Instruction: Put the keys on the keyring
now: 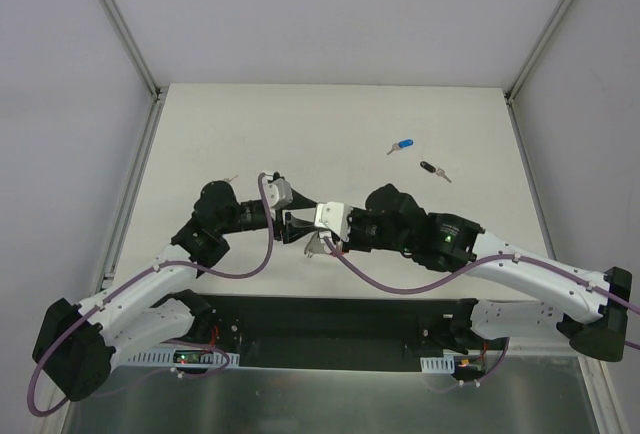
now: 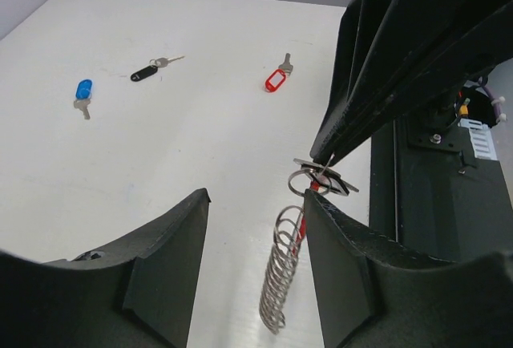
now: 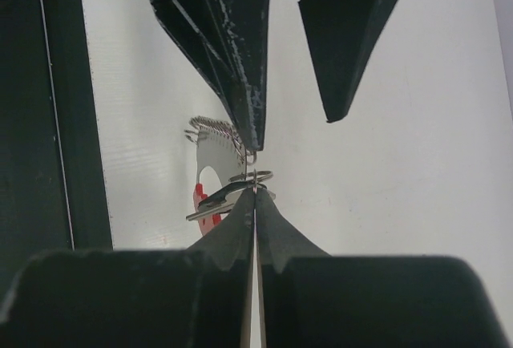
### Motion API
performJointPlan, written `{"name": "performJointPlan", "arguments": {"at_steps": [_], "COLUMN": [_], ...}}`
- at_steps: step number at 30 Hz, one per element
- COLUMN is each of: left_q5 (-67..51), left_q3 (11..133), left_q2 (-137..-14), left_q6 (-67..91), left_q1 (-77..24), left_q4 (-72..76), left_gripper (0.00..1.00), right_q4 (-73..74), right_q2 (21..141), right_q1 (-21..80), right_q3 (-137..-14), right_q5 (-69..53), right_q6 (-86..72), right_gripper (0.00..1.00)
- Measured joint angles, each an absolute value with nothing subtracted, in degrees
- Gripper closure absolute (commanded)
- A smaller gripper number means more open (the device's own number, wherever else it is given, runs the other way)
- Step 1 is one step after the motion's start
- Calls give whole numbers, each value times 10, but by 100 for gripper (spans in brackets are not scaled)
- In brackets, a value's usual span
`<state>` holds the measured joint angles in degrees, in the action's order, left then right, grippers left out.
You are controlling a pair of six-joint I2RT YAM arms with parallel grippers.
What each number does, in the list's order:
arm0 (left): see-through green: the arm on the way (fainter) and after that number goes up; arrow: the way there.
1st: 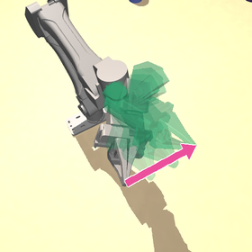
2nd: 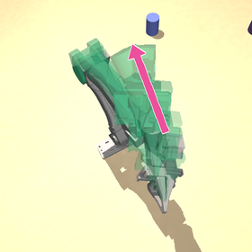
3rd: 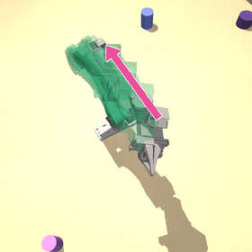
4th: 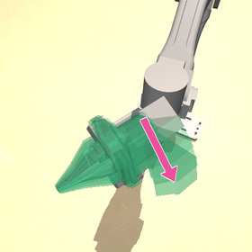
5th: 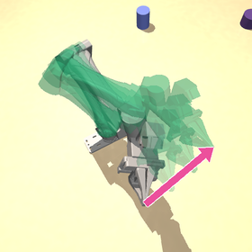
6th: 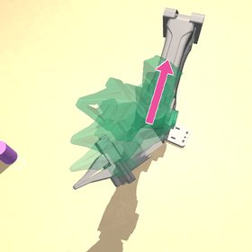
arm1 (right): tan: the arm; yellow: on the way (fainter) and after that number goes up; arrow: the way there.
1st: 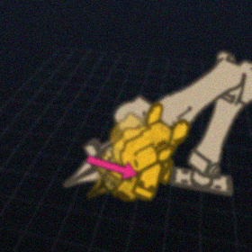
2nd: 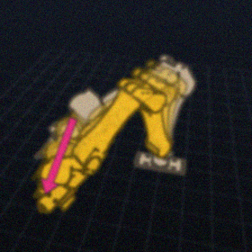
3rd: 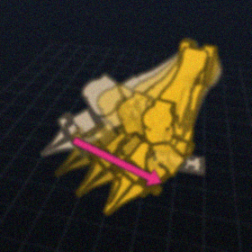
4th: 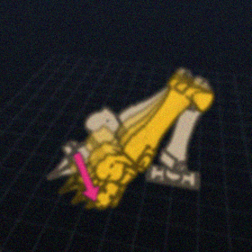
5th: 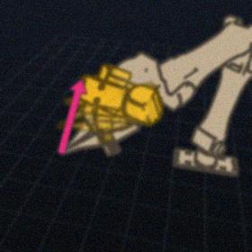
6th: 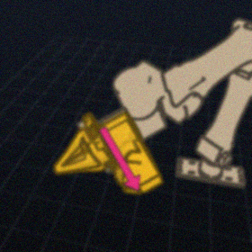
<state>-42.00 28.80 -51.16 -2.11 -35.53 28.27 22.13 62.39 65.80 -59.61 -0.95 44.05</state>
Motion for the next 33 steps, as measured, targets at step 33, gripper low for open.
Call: {"name": "performJointPlan", "arguments": {"at_steps": [33], "left_q5": [-701], "left_q3": [456], "left_q2": [-712], "left_q6": [-172], "left_q1": [-322], "left_q4": [126], "left_gripper": [61], "right_q4": [278], "right_q2": [629], "right_q1": [656], "right_q3": [-630], "right_q5": [-49], "right_q6": [473], "right_gripper": [99]}}
